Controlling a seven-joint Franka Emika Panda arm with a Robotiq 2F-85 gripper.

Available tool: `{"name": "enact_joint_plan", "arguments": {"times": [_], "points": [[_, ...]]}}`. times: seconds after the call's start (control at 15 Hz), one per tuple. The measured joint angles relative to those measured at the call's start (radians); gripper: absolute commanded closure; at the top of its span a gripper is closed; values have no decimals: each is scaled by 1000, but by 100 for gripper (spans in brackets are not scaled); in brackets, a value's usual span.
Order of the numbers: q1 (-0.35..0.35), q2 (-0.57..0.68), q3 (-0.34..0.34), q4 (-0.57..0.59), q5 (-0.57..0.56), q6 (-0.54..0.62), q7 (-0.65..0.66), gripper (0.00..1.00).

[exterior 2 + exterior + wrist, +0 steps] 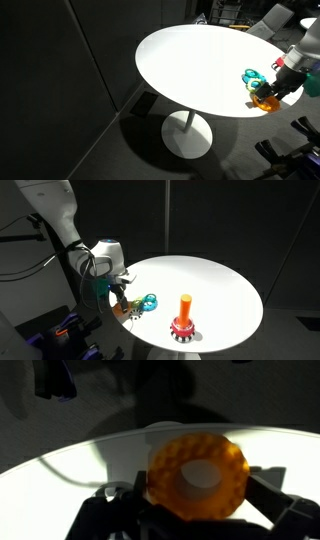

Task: Pick up the orange ring and put it on the ring holder

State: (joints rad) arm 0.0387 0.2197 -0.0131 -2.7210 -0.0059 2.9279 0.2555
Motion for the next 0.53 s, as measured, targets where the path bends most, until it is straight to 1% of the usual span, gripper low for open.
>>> {"name": "enact_joint_plan", "arguments": {"times": [0.53], "points": [[-18,-42,12,-2,88,0,-71,0]]}}
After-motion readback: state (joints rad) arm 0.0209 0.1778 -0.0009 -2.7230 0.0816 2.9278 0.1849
